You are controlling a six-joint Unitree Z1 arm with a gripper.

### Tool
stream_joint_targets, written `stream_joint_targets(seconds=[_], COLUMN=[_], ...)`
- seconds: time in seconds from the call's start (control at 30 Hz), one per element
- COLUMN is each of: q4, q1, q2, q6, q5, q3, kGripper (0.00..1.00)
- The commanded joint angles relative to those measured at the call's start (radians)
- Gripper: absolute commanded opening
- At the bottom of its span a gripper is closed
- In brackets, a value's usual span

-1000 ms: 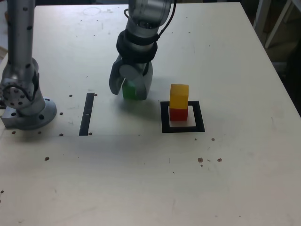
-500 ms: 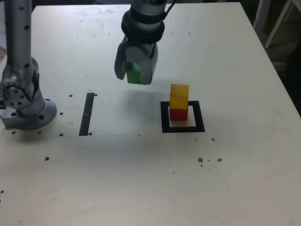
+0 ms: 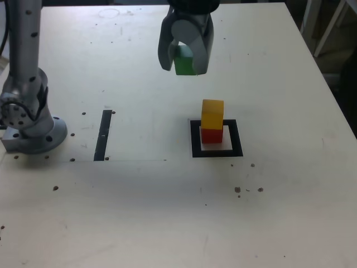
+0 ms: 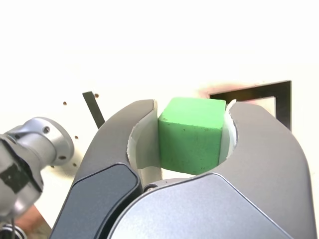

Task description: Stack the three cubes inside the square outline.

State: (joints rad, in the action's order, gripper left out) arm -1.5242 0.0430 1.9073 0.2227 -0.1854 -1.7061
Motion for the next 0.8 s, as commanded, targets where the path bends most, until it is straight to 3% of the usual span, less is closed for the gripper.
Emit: stream_joint_targets(seconds=[0.0,0.5,0.77], q4=[-0.012,-0.062,-0.061], q1=[-0.013,-0.124,-0.150], q2=[0.012,0.098,0.137], q6=[-0.015,-0.113,-0.126], q5=[0.008,0.073,0.090], q3=[-0.021,-0.155,-0.166], kGripper=[0.24,0.24,0.24])
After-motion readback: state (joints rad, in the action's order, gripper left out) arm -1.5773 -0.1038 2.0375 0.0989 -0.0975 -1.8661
